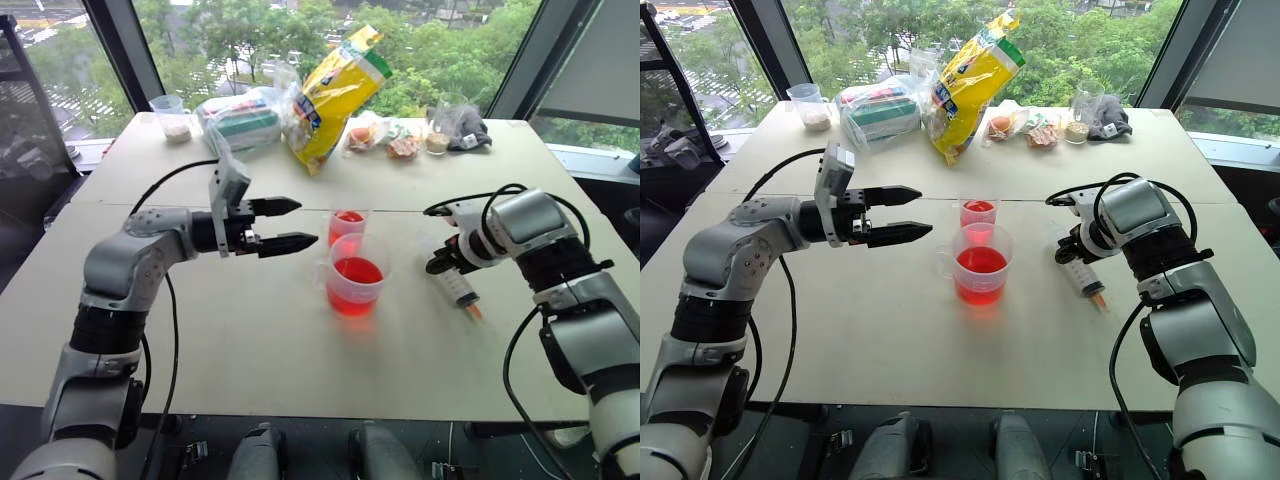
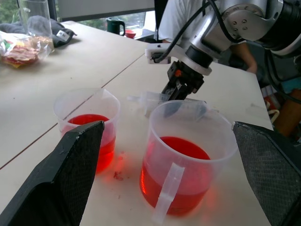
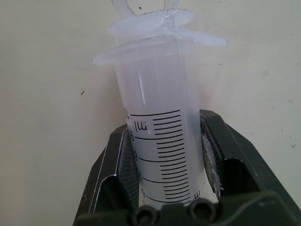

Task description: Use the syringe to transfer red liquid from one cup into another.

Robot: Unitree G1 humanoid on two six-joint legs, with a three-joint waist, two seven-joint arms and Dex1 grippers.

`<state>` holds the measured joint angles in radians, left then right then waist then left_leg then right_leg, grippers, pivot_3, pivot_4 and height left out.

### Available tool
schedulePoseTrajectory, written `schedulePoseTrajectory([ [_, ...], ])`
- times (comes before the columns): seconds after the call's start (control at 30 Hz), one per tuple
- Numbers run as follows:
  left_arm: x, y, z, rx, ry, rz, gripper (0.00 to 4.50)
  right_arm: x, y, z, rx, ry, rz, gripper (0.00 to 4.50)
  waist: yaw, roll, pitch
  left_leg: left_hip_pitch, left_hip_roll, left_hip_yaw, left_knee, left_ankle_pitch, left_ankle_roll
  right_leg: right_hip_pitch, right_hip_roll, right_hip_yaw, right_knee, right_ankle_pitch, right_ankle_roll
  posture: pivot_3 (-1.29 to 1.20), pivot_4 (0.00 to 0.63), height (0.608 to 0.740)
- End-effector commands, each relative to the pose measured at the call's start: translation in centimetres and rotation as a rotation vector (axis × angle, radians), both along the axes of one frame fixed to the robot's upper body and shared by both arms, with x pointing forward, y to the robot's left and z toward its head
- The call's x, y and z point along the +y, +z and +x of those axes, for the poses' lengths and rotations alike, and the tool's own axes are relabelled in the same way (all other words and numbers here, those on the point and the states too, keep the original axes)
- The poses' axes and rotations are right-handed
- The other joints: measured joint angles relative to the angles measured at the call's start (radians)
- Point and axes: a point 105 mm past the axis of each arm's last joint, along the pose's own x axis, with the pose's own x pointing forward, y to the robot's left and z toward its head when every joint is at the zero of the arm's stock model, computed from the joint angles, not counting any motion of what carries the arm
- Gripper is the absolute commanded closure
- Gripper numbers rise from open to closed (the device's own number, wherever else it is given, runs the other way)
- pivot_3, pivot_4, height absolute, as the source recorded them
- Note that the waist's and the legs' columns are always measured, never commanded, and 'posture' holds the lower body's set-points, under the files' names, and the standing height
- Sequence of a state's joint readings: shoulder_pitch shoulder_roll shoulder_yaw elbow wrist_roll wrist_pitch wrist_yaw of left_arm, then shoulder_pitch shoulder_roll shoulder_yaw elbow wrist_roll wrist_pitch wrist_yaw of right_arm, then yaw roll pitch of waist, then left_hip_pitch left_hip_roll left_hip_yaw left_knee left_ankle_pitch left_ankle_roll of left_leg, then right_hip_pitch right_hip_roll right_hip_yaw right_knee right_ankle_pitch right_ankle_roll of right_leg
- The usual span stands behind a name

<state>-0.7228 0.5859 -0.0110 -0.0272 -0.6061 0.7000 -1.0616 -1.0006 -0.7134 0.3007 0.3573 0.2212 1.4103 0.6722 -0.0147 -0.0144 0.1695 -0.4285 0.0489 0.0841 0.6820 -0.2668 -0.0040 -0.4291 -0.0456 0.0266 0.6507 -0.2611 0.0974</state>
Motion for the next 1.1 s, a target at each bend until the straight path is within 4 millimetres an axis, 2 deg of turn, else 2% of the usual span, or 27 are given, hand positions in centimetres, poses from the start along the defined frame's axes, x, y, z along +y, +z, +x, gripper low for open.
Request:
schedulePoseTrajectory([
  [0.03,-0.4,0.9,0.2,-0.043,-0.035,0.009,0.0,2.4,8.7,0.3,-0.434,0.103,0.126,3.04,0.0,0.0,0.0,0.0,0.0,0.0,0.0,0.0,0.0,0.0,0.0,0.0,0.0,0.0,0.0,0.0,0.15,0.74],
  [0.17,-0.7,1.2,0.8,-0.05,-0.058,0.014,0.0,4.8,14.8,-1.8,-0.802,0.21,0.244,3.04,0.001,0.0,0.0,-0.001,0.0,-0.001,-0.001,0.0,0.0,-0.002,0.001,0.0,0.001,0.0,0.0,0.0,0.15,0.74],
  [0.23,-1.2,1.5,0.9,-0.057,-0.081,0.016,0.0,7.1,19.1,-4.3,-1.058,0.331,0.4,3.04,0.001,0.0,0.0,-0.001,0.0,-0.001,-0.001,0.0,0.0,-0.001,0.001,-0.001,0.0,0.0,0.0,0.0,0.15,0.74],
  [0.27,-1.3,1.6,0.9,-0.06,-0.092,0.018,0.0,8.2,20.3,-5.7,-1.127,0.386,0.502,3.04,0.001,0.0,0.0,-0.001,0.0,-0.001,-0.001,0.0,0.0,-0.001,0.001,-0.001,0.0,0.0,0.0,0.0,0.15,0.74],
  [0.33,-1.5,1.7,1.0,-0.065,-0.108,0.027,0.0,9.4,20.6,-7.3,-1.162,0.44,0.612,3.04,0.001,0.0,0.0,-0.001,0.0,-0.001,0.0,0.0,0.0,-0.001,0.001,-0.001,0.0,0.0,0.0,0.0,0.15,0.74],
  [0.47,-1.7,2.4,1.3,-0.077,-0.131,0.035,0.0,11.3,17.5,-8.5,-1.212,0.495,0.708,3.04,0.005,-0.002,-0.001,0.0,0.0,-0.001,0.0,0.0,0.0,0.002,0.001,-0.003,-0.001,0.0,0.0,0.0,0.15,0.74],
  [0.53,-1.8,2.7,1.4,-0.085,-0.138,0.04,0.0,11.9,14.5,-7.9,-1.199,0.472,0.717,3.04,0.003,-0.002,-0.001,0.0,-0.001,-0.001,0.0,0.0,0.0,0.003,0.0,-0.003,-0.001,0.0,0.0,0.0,0.15,0.74],
  [0.63,-1.9,3.1,1.4,-0.09,-0.147,0.042,0.0,12.3,11.7,-7.4,-1.195,0.457,0.705,3.04,0.0,-0.001,-0.001,-0.001,-0.001,0.0,0.001,0.0,0.0,0.002,0.0,-0.002,-0.001,0.0,0.0,0.0,0.15,0.74],
  [0.77,-2.2,3.9,1.8,-0.117,-0.157,0.044,0.0,12.6,6.9,-6.8,-1.147,0.427,0.657,3.04,-0.002,-0.001,-0.001,0.001,0.0,-0.001,0.001,0.0,0.0,0.002,0.001,-0.002,0.0,0.0,0.0,0.0,0.15,0.74],
  [0.93,-3.4,5.0,3.1,-0.148,-0.141,0.03,0.0,12.8,4.6,-6.9,-1.129,0.42,0.632,3.04,-0.001,-0.001,-0.001,0.001,0.0,-0.001,0.001,0.0,-0.001,0.002,0.002,-0.002,0.0,0.0,0.0,0.0,0.15,0.74],
  [1.1,-4.6,5.6,4.3,-0.187,-0.129,0.022,0.0,12.9,4.2,-6.9,-1.127,0.412,0.629,3.04,0.0,-0.001,-0.001,0.001,0.0,-0.001,0.001,0.0,-0.001,0.003,0.002,-0.001,0.0,0.0,0.0,0.0,0.15,0.74],
])
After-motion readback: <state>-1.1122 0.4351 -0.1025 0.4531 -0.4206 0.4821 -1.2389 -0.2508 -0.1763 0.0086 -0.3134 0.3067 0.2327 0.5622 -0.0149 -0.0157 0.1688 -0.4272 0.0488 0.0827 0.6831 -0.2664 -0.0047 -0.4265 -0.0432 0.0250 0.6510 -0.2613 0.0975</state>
